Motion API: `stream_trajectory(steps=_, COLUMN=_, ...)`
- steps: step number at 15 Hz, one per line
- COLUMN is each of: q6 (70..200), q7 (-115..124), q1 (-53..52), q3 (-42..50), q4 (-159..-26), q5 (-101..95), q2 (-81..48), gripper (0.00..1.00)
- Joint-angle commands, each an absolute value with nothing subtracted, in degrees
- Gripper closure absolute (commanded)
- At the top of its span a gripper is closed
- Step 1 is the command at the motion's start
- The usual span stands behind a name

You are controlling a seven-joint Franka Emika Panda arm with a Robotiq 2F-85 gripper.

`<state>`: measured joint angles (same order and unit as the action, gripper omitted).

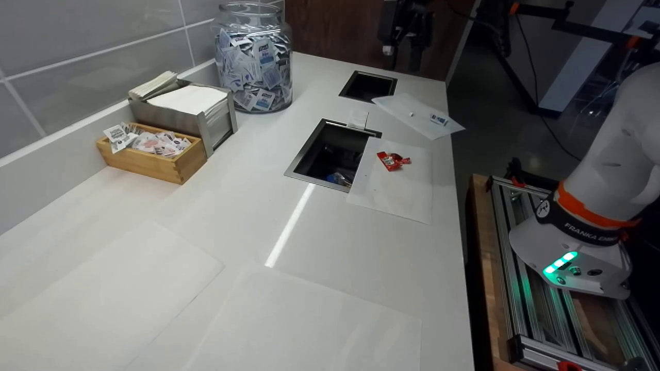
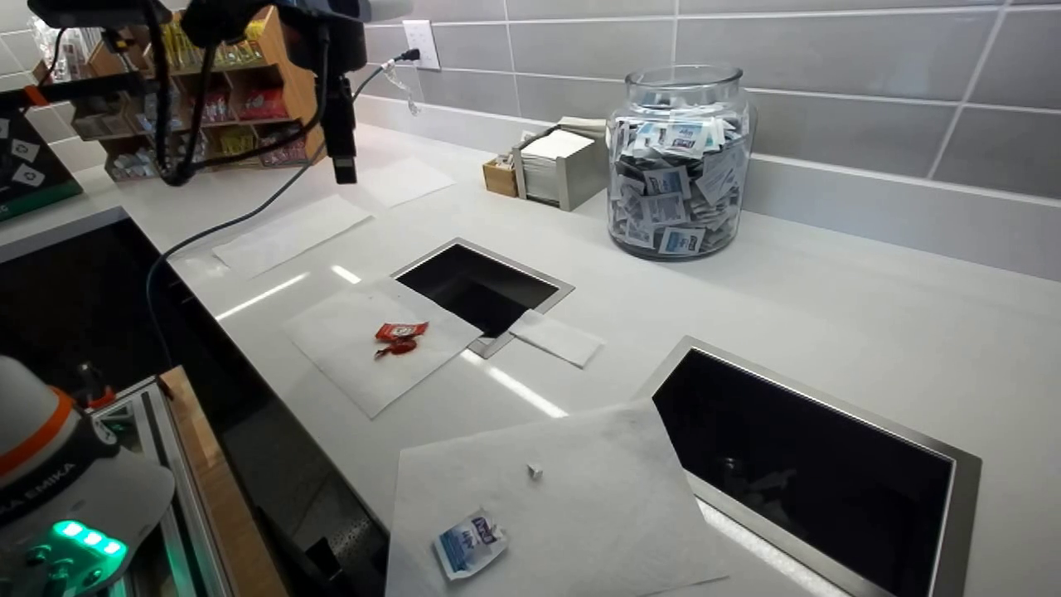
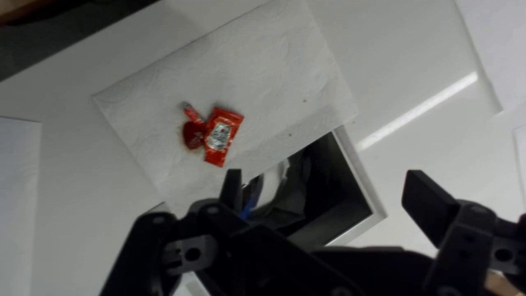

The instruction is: Fold the rectangular white serviette, pick up the rectangular white serviette and put it in the left bin

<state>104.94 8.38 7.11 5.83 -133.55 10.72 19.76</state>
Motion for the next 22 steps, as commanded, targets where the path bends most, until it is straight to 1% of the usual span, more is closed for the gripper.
stream_trajectory(steps=1, q6=109.13, q7=10.36, q1=10.95, q3=7.90, q4=-132.71, q5=5.86, q2=15.85, gripper=0.00)
stream_trajectory(steps=8, q6=124.31, q7=7.59, q1=12.06, q3=8.53, q4=-132.82, q5=-6.36, q2=9.56, gripper=0.00)
stream_trajectory(steps=11, q6=128.49, q7=6.25, q1=11.85, q3=8.41, q4=-133.07, q5=-11.22, q2=7.18, gripper=0.00)
stream_trajectory(steps=13, q6=132.17, q7=3.29, q1=11.23, q3=8.88, q4=-133.39, q5=-11.07, q2=5.36, gripper=0.00)
stream_trajectory(steps=20, q6=131.87, q7=1.95, q1=10.87, q3=8.92, q4=-133.12, q5=-10.13, q2=4.51, gripper=0.00)
stream_trajectory(steps=21, q6=132.38, q7=-0.25, q1=11.13, q3=9.22, q4=-132.83, q5=-11.55, q2=3.22, gripper=0.00)
stream_trajectory(steps=22, q6=133.42, q7=-4.50, q1=10.91, q3=9.64, q4=-133.18, q5=-8.96, q2=2.53, gripper=0.00)
